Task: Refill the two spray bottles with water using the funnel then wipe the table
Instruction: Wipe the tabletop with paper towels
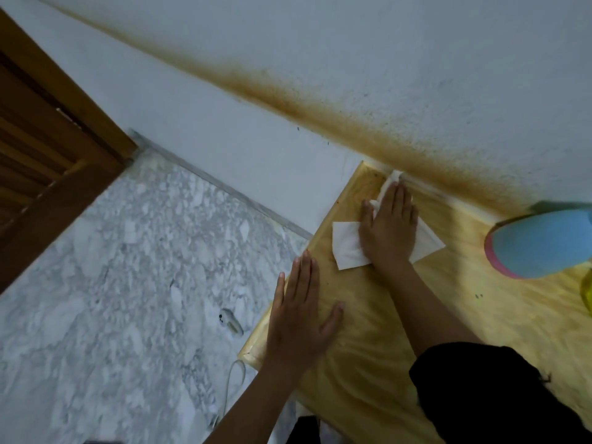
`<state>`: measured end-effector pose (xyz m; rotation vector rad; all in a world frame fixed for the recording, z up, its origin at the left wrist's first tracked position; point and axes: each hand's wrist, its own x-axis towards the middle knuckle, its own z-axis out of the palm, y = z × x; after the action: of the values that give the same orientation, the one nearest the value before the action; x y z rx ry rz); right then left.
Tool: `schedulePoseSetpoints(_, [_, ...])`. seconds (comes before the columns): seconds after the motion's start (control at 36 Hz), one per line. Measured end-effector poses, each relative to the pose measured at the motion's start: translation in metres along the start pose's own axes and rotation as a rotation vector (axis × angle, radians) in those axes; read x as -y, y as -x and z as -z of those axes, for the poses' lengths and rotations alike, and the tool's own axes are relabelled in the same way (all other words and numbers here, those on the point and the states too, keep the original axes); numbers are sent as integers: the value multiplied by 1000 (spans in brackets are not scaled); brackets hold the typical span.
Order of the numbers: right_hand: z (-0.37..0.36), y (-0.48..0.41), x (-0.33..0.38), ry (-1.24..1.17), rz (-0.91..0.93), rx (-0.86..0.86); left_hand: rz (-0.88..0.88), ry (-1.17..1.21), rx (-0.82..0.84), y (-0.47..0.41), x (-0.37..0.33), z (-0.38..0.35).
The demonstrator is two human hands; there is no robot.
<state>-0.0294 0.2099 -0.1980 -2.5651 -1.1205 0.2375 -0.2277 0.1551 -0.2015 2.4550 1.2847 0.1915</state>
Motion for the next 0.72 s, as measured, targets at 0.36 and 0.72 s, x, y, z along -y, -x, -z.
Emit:
schedulePoseSetpoints(0.36, [5,-2,1,71,296,142,14,-7,-23,2,1,-2])
schedulePoseSetpoints(0.72, [8,23,-3,74,552,251,244,-23,-62,36,2,2])
